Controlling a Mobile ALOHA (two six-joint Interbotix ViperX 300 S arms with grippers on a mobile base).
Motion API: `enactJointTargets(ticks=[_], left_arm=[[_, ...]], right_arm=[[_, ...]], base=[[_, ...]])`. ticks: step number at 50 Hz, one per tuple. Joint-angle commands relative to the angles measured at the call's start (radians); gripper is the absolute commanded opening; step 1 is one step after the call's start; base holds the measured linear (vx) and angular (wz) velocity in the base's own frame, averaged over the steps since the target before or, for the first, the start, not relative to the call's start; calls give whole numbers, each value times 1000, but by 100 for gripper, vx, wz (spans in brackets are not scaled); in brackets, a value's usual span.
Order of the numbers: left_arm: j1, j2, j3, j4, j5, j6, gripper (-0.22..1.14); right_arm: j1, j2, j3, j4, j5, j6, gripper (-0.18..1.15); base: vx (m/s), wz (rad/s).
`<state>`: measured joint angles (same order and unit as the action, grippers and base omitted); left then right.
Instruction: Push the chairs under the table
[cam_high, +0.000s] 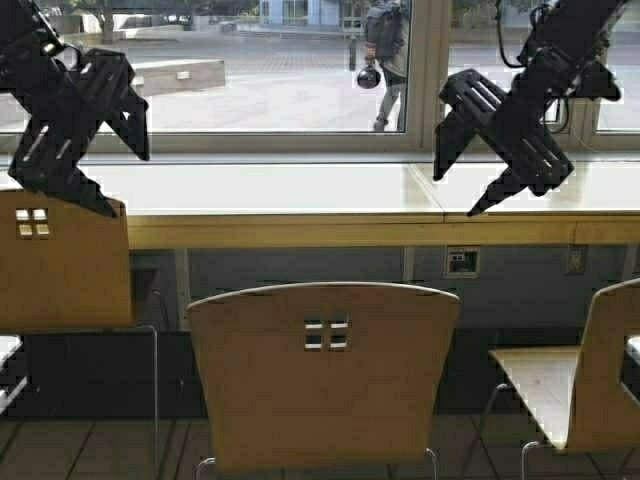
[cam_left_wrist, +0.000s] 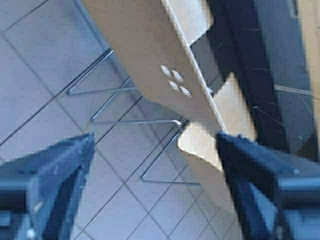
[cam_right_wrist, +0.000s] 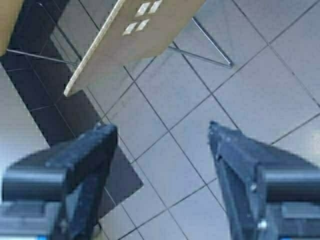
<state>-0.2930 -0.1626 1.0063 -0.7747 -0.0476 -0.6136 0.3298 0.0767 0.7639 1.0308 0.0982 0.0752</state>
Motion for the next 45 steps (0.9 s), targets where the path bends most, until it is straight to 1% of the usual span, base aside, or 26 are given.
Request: enactJointTargets(ticks=[1,10,19,29,45], left_arm=[[-23,104,-57,-37,40,0,102],[-52,249,-126,-81,123,2,102],[-80,357,-176,-100,179,2,102],[-98,414,-179,-127,187,0,102],[-123,506,-229,-186,189,0,102]], right_arm=[[2,18,-9,26,14,0,91],[3,75,8,60,14,5,91],[3,123,28,75,14,9,91],[3,169,48,86,20,14,91],[3,236,49,114,21,15,91]], base=[[18,-1],[21,-2],[21,2],[19,7],[16,6]])
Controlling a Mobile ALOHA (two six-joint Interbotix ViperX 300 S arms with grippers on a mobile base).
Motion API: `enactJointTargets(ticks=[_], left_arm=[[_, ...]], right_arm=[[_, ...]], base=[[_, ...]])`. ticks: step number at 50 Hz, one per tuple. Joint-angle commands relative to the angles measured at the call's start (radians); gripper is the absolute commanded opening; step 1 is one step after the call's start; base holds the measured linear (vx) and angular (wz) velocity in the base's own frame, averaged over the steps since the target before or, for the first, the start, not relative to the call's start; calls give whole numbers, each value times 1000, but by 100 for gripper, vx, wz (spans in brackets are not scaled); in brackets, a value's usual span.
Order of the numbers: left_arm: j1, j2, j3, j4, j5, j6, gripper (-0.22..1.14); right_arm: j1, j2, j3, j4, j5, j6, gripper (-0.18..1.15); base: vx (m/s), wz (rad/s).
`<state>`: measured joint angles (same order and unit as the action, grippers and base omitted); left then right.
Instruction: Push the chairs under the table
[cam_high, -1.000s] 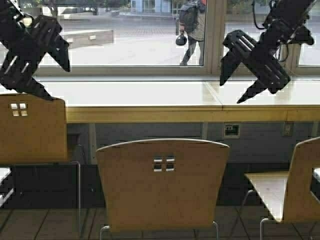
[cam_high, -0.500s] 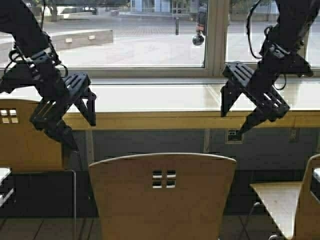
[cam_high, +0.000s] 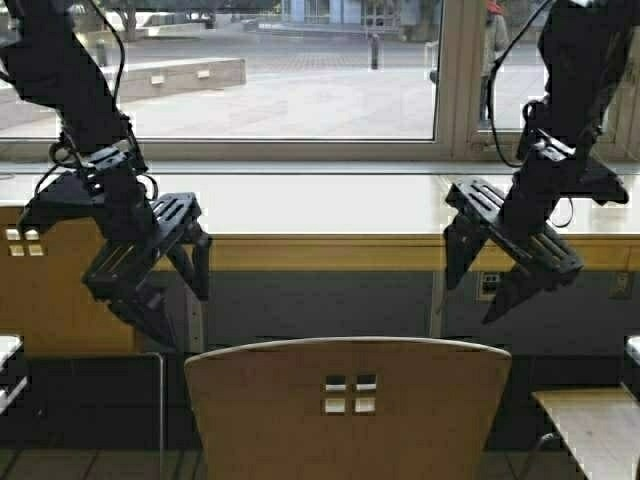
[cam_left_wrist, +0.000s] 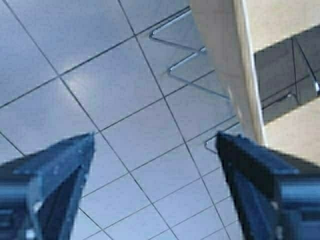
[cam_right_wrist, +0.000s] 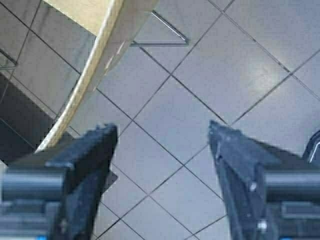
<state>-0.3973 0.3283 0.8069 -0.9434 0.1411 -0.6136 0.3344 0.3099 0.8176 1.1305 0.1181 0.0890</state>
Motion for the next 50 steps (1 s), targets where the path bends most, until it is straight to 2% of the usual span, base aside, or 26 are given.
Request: enactJointTargets(ticks=[1,26,50], left_arm=[[-18,23,-35,-20,0,0,102],[-60,155,-95,-74,25,2,102],[-78,235,-130,-106,31,2,102]], right_arm=[[-2,8,-6,18,2,2,91],[-3,138,-18,67,-6,0,91],[-2,256,-132,67,8,-2,91]], base=[[15,6],[10,4],[6,-7]])
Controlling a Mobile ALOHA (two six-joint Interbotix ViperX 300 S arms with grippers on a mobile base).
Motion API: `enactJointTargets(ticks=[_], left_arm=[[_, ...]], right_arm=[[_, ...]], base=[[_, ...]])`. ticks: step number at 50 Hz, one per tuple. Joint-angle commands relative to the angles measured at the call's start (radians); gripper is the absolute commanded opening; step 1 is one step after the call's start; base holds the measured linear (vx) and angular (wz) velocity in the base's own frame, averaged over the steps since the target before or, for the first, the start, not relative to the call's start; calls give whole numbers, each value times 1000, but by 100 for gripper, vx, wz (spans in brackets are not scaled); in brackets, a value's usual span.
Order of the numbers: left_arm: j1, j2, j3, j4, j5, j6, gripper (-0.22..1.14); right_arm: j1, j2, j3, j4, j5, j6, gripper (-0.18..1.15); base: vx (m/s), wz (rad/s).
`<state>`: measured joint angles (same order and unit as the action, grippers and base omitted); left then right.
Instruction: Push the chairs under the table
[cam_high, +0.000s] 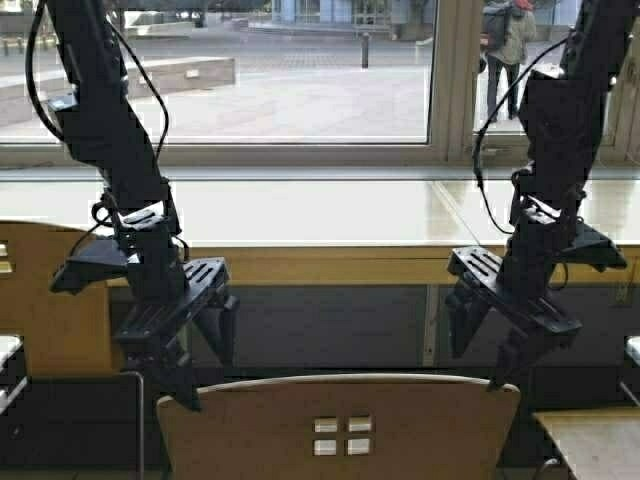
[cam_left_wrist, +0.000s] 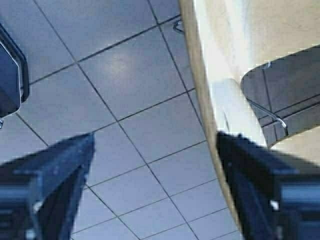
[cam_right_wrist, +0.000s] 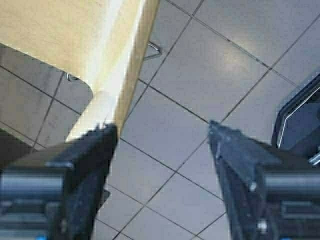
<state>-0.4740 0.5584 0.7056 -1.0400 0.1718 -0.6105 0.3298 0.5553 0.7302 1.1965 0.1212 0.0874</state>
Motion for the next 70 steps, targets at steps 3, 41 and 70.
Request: enactJointTargets(ticks=[3,41,70], left_arm=[[-2,18,-38,-12,0,-2,102],[-2,230,-222,-9,-67,38,102],[-2,322,-236,-35,-64,38,57]], right_arm=[[3,31,-63,2,17,2,91],[14,311,-272,9,38,2,91],[29,379,-299,9,25,2,44]], base=[[2,-2],[1,-1],[0,0]])
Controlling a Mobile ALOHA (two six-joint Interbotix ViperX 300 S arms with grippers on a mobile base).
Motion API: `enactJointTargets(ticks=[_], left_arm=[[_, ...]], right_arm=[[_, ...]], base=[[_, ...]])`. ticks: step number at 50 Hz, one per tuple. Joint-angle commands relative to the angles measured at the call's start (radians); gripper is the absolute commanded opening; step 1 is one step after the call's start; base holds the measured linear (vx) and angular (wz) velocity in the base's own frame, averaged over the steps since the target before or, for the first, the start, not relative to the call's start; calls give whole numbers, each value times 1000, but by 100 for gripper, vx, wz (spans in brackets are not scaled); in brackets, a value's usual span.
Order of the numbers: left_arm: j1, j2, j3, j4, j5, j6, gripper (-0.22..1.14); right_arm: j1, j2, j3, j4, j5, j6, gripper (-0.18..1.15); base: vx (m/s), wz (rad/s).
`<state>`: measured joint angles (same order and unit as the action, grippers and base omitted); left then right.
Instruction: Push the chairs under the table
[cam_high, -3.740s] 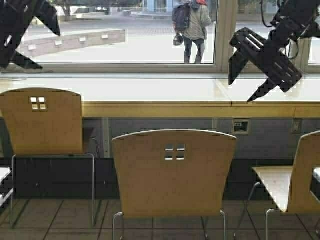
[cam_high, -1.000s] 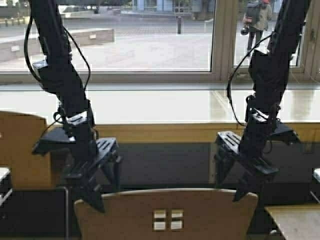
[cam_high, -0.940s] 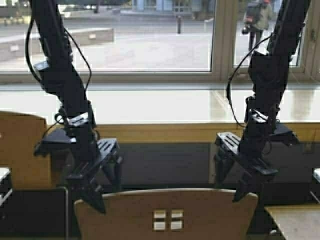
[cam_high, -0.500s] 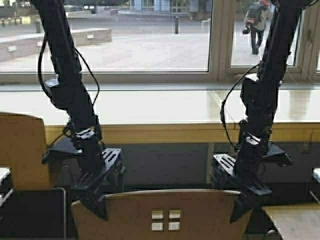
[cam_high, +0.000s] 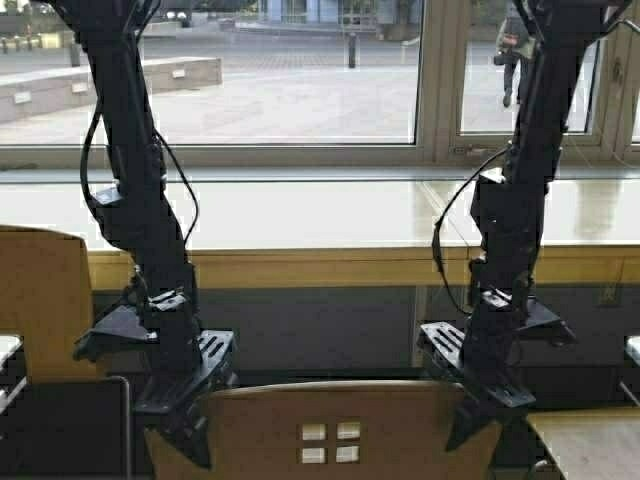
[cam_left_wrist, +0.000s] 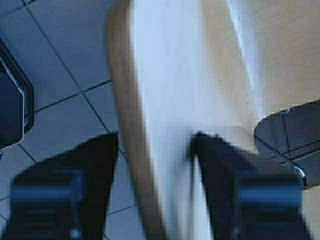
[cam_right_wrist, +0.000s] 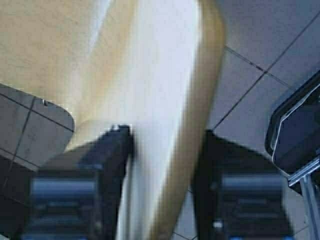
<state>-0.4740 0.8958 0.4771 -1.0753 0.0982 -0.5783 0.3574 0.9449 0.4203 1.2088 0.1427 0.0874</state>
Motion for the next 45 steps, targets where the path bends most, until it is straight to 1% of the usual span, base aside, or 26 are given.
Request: enactJointTargets(ticks=[1,4,6,8,10,12,14,18,34,45], left_arm=[[-2,-15,-9,0,11,6,50],[-2,-15,-14,0,12,6,27],[-2,-17,-15,-2,12,3,13],[-2,-20,-15,-3,12,0,1],[-2,-20,-18,-3,12,0,-5],[-2,-18,-21,-3,12,5,-5],[-2,-17,-28,-3,8,5,-1],[-2,-9,-40,-3,-3,5,4],[6,51,-121,-3,-15,-2,4],[6,32,-123,-3,-14,0,4]], right_arm=[[2,-11,12,-3,3,2,33],[2,-12,14,-3,8,2,11],[2,-11,14,-3,9,0,-1],[2,-11,12,-3,9,0,-5],[2,-12,14,-3,11,0,-2],[2,-12,15,-2,12,0,2],[2,-12,17,-3,14,0,5],[2,-12,11,-2,14,-2,5],[3,48,-35,-3,29,-2,5],[3,64,-54,-2,48,-2,5]], base=[[1,0],[1,0],[1,-1],[1,0],[1,0],[0,0],[0,0],[0,0],[4,5],[13,7]])
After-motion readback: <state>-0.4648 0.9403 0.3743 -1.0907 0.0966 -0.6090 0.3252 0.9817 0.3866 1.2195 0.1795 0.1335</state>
